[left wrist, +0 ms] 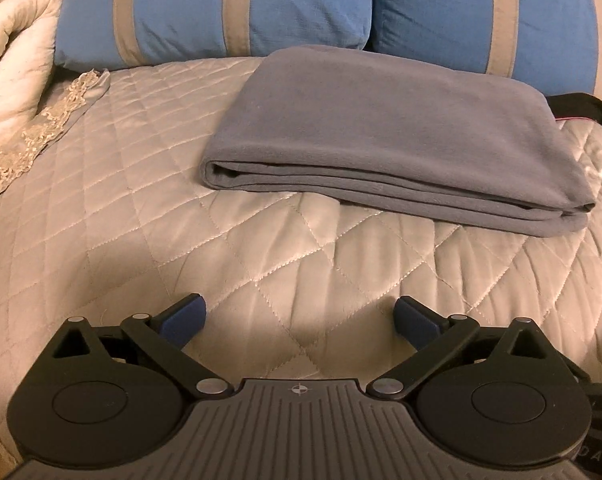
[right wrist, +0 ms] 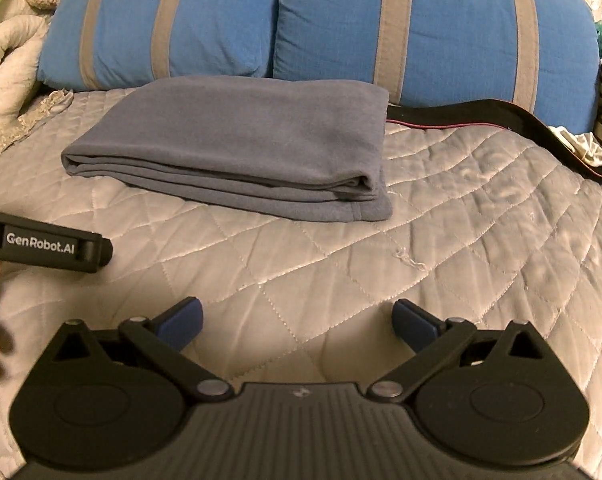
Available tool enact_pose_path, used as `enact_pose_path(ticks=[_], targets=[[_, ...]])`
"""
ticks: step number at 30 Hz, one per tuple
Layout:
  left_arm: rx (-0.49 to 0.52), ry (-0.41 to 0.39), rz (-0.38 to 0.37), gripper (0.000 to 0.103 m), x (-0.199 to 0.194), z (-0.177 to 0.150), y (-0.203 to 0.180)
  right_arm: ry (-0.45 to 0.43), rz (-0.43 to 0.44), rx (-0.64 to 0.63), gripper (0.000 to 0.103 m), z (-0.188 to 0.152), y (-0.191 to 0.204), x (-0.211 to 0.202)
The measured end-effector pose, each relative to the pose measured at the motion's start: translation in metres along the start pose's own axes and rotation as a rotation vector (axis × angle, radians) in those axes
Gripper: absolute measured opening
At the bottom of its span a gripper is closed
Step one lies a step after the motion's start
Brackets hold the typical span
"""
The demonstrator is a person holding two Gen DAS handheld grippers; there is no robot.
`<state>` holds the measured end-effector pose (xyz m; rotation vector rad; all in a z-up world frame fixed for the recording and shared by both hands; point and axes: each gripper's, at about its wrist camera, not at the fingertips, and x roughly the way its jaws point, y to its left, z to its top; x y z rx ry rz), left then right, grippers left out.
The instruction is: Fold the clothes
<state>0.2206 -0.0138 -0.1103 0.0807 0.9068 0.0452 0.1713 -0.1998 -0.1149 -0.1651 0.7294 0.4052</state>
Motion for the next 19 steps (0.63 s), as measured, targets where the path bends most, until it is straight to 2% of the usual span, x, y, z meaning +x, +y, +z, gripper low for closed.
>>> enact_pose_path(ticks=[19], targets=[[-0.01,-0.004,0.015,0.103,-0.0002,-0.0008,-0.0031,0.002,0.001,-0.003,0.103,0.0,0.0005,0.0006]])
